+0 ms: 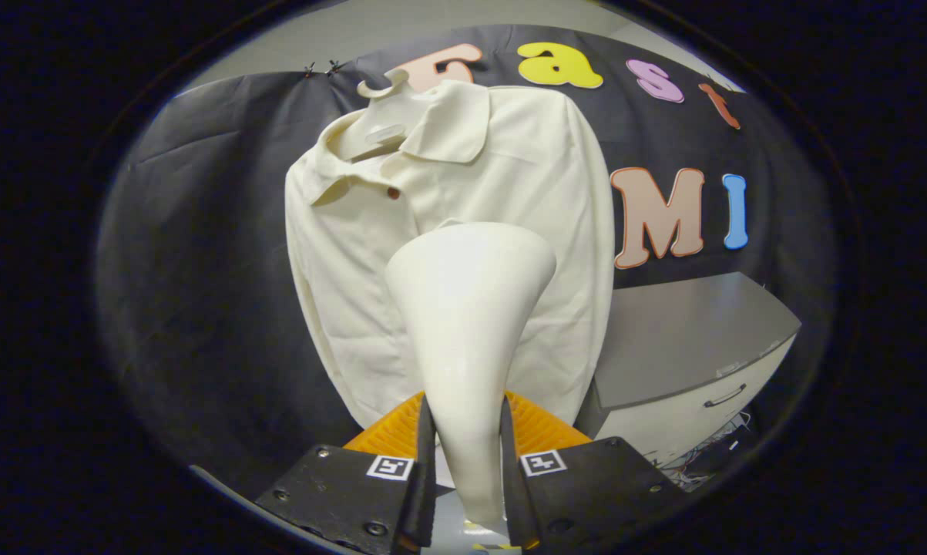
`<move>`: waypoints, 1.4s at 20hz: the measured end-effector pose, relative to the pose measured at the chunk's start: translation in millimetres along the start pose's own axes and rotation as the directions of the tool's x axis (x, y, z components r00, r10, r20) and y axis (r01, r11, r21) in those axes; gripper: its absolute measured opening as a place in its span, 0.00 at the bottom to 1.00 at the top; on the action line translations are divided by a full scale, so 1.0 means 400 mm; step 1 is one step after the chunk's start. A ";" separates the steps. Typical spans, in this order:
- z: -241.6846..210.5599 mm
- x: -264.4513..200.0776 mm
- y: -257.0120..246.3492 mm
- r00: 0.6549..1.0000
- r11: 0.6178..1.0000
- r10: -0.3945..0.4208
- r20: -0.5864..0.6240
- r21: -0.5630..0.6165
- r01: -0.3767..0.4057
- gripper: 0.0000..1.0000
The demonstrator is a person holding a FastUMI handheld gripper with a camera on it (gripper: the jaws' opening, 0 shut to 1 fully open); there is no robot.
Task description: Iron the clothes twice with a garment steamer, once on the left side and once on the right side.
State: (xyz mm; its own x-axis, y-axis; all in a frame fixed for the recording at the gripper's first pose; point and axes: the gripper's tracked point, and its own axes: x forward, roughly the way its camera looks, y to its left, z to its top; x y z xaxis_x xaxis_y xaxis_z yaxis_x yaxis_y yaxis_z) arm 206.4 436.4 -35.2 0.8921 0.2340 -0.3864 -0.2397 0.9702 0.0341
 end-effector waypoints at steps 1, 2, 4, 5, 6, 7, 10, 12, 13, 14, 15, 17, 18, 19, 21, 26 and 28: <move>0.023 0.003 -0.005 1.000 1.000 0.000 0.010 0.018 -0.001 0.37; 0.051 0.008 -0.014 1.000 1.000 0.002 0.012 0.031 -0.003 0.37; 0.113 0.021 -0.030 1.000 0.999 0.004 0.016 0.045 -0.004 0.36; 0.126 0.027 -0.031 1.000 0.998 0.001 0.008 0.063 -0.001 0.36; 0.142 0.039 -0.037 1.000 0.997 0.003 -0.006 0.079 -0.002 0.36; 0.161 0.050 -0.038 1.000 0.996 0.004 0.000 0.093 -0.004 0.36; 0.176 0.069 -0.030 1.000 0.993 0.008 -0.008 0.119 -0.007 0.36; 0.166 0.072 -0.028 1.000 0.994 0.016 -0.020 0.110 -0.014 0.36; 0.156 0.080 -0.027 0.999 0.994 0.021 -0.030 0.106 -0.018 0.36; 0.141 0.093 -0.025 0.999 0.995 0.022 -0.035 0.099 -0.018 0.36; 0.127 0.104 -0.027 0.999 0.996 0.020 -0.046 0.089 -0.016 0.36; 0.084 0.120 -0.030 0.997 0.997 0.016 -0.077 0.070 -0.010 0.37; 0.069 0.132 -0.032 0.997 0.998 0.012 -0.078 0.060 -0.007 0.37; 0.049 0.143 -0.035 0.996 0.999 0.006 -0.093 0.045 -0.002 0.37; 0.008 0.159 -0.042 0.993 1.000 -0.009 -0.119 0.023 0.012 0.37; -0.108 0.217 -0.065 0.983 1.000 -0.029 -0.184 -0.012 0.027 0.37; -0.159 0.241 -0.061 0.975 0.999 -0.034 -0.218 -0.009 0.033 0.37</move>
State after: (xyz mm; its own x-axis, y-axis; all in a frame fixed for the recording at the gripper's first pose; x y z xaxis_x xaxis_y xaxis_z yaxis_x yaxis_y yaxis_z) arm 274.0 431.3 -131.8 0.7950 0.1817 -0.5788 -0.2135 0.9768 0.0134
